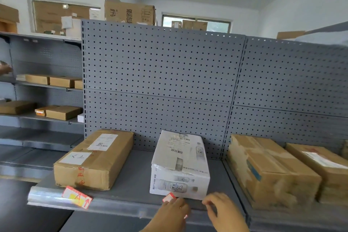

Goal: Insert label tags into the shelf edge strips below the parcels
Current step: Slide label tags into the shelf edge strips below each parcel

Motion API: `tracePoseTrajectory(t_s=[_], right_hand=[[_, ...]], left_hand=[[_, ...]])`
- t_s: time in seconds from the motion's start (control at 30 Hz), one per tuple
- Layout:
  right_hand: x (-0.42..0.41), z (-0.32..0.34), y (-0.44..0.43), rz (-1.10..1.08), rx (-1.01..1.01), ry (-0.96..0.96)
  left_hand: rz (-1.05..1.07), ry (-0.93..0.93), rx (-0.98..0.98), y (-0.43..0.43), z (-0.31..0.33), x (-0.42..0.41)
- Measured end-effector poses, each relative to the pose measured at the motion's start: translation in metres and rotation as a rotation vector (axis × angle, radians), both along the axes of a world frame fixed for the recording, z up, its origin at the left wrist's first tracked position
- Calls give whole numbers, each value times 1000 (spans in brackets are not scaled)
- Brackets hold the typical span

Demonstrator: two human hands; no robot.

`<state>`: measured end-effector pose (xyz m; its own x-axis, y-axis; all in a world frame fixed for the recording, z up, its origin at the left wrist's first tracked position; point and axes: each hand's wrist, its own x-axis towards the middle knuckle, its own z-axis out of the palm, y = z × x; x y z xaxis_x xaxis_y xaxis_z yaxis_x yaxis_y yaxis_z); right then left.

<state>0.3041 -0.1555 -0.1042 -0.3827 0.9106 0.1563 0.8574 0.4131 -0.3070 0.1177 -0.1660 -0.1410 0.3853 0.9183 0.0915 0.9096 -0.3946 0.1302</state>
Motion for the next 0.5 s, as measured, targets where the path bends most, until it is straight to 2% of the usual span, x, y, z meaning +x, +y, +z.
tracePoseTrajectory(t_s=[0.3, 0.5], right_hand=[[83, 23, -31, -285, 40, 146], [168, 29, -68, -448, 7, 145]], left_hand=[[-285, -131, 112, 25, 18, 84], [-416, -95, 141, 22, 26, 174]])
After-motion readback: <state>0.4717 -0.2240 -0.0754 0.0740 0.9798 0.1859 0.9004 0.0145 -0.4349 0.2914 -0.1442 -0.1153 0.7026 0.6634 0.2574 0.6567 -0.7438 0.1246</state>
